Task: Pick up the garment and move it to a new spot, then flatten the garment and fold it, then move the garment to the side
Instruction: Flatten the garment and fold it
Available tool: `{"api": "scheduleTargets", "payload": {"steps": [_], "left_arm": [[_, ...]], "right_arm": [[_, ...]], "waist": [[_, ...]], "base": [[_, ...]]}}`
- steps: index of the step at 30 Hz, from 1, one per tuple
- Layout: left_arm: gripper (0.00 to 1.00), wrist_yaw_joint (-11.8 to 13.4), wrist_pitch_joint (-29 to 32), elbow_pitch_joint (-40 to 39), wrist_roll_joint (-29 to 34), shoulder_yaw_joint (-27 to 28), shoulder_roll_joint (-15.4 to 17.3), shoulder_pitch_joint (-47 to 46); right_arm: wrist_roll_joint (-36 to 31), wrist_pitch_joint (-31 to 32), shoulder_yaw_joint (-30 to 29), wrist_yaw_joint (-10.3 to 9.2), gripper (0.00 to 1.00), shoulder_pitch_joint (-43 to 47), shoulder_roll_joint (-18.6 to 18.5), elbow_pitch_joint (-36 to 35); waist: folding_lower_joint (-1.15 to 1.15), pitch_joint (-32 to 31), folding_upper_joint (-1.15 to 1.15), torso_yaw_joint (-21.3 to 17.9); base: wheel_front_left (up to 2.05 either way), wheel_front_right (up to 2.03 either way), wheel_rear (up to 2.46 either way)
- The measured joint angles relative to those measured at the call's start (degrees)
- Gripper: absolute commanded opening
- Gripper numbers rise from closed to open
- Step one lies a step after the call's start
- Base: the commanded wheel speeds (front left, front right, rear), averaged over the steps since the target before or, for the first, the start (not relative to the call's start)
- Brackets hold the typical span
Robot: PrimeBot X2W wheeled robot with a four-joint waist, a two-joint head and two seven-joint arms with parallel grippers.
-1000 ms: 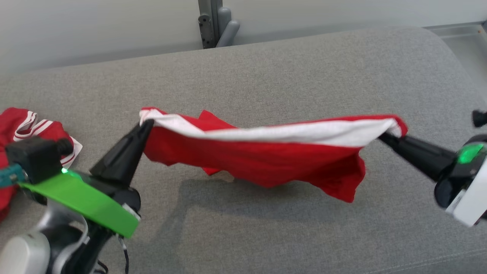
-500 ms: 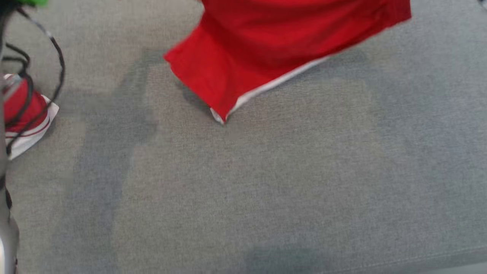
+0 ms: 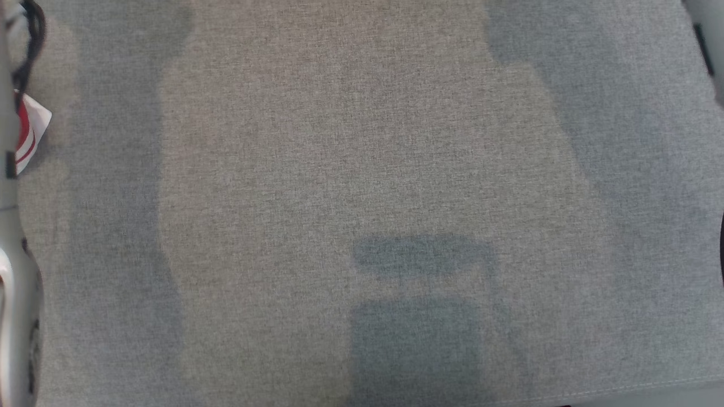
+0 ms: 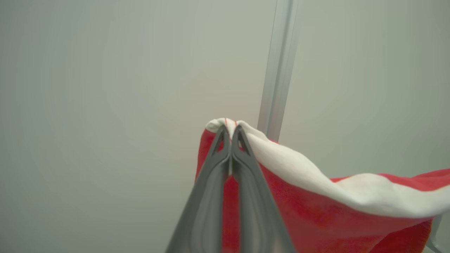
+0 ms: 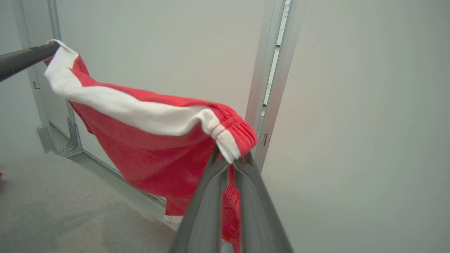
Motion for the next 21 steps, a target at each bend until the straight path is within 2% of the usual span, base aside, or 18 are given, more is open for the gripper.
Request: {"api": "scheduleTargets", "payload": {"steps": [3, 7, 8, 11, 15, 17, 21], "left_arm": [[0.00, -0.83, -1.31, -1.55, -0.60, -1.76, 0.08, 8.00], [0.00, -1.05, -1.41, -6.75, -4.08, -5.12, 0.59, 25.68], [0.00, -1.05, -1.41, -6.75, -4.08, -5.12, 0.59, 25.68], [0.00, -1.13, -1.56, -11.82, -6.93, -6.68, 2.58, 38.74], [0.00, -1.19, -1.56, -18.09, -8.10, -6.78, 4.37, 53.29], [0.00, -0.24, -1.55, -21.53, -8.23, -7.13, 4.45, 59.34], [0.00, 3.58, -1.56, -28.53, -7.64, -6.95, 4.76, 70.73]], "right_arm": [[3.46, -2.90, 5.82, 0.00, 0.00, 7.40, -3.63, -0.16], [9.49, -4.68, 14.62, 0.00, 0.00, 20.03, -11.56, -3.65], [9.49, -4.68, 14.62, 0.00, 0.00, 20.03, -11.56, -3.65], [13.32, -5.82, 20.17, 0.00, 0.00, 28.47, -17.49, -7.38], [16.13, -7.27, 25.27, 0.02, 0.00, 37.00, -23.57, -12.28], [16.84, -7.78, 27.04, 0.01, 0.00, 40.94, -26.19, -14.45], [16.04, -8.59, 30.31, 0.02, 0.00, 47.60, -30.38, -18.62]], "waist": [[0.00, -0.04, 0.00, 0.13], [0.00, -1.73, 0.00, 0.19], [0.00, -1.73, 0.00, 0.19], [-0.01, -3.94, 0.00, 0.30], [-0.02, -6.95, 0.00, 0.63], [-0.02, -8.46, 0.00, 0.91], [-0.02, -11.35, 0.00, 1.63]], "base": [[0.00, 0.00, 0.00], [0.00, 0.00, 0.00], [0.00, 0.00, 0.00], [0.00, 0.00, 0.00], [0.00, 0.00, 0.00], [0.00, 0.00, 0.00], [0.00, 0.00, 0.00]]}}
